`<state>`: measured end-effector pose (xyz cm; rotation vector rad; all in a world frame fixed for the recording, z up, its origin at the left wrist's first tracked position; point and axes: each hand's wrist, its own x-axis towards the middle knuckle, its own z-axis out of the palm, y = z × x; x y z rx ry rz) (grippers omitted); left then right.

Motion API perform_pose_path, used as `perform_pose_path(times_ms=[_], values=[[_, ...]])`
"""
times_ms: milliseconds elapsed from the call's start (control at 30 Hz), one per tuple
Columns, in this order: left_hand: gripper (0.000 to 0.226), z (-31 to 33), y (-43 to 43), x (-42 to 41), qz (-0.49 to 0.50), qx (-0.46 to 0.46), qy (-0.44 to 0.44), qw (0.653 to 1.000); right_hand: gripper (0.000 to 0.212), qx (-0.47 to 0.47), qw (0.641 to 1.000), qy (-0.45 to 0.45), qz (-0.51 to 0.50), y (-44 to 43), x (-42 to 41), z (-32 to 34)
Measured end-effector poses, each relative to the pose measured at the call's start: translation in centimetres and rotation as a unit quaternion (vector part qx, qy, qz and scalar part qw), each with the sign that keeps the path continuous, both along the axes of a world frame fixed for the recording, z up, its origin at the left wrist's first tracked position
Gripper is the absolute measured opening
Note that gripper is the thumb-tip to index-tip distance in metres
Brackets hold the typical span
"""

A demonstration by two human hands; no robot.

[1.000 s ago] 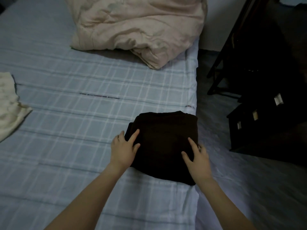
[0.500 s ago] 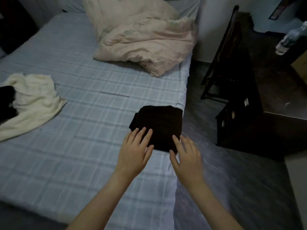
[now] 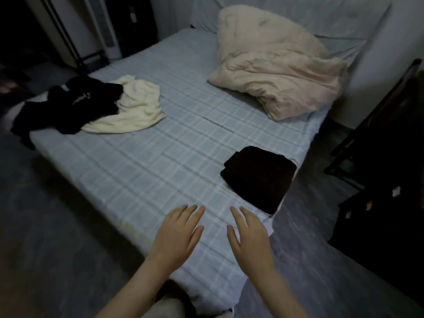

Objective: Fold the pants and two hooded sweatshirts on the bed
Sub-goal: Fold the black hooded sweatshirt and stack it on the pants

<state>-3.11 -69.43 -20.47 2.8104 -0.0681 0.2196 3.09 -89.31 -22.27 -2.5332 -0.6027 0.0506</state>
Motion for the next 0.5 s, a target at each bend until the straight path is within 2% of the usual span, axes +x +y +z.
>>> perform_pose_path(times_ms=[200,500], values=[[0.049,3.2,7.1,-4.2,0.081,-0.045,-0.053,0.994,0.047,0.043,0.996,-0.064,0.033,7.3,-1.6,3.3],[0.049,0.6,26.2,-15.2,0.16,-0.019,-0.034,0.986,0.052,0.025,0.993,-0.056,0.104,27.0,-9.7,1.5]])
